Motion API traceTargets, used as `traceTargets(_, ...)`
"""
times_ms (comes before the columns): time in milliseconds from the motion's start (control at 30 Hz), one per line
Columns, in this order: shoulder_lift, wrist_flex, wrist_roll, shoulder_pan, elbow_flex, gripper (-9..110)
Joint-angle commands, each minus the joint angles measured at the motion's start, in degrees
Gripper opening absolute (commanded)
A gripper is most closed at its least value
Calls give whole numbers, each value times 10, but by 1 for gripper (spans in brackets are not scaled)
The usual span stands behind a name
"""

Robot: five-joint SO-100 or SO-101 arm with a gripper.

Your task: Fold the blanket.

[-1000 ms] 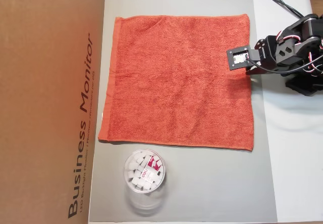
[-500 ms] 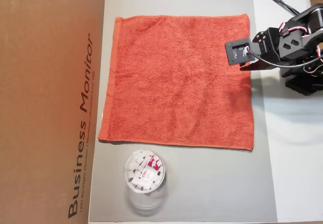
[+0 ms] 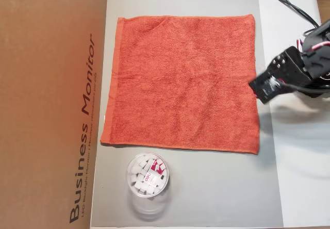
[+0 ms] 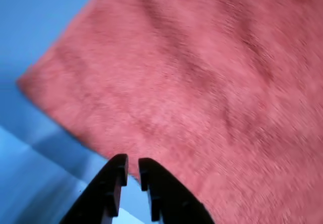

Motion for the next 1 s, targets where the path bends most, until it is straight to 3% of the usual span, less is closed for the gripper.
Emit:
traceTargets(0, -3, -8, -38, -47, -29, 1)
traceTargets(267, -3, -8, -179, -143, -24, 1)
traceTargets(767, -54, -9, -178, -240, -26, 16)
traceTargets(967, -143, -112, -178, -253, -33, 16)
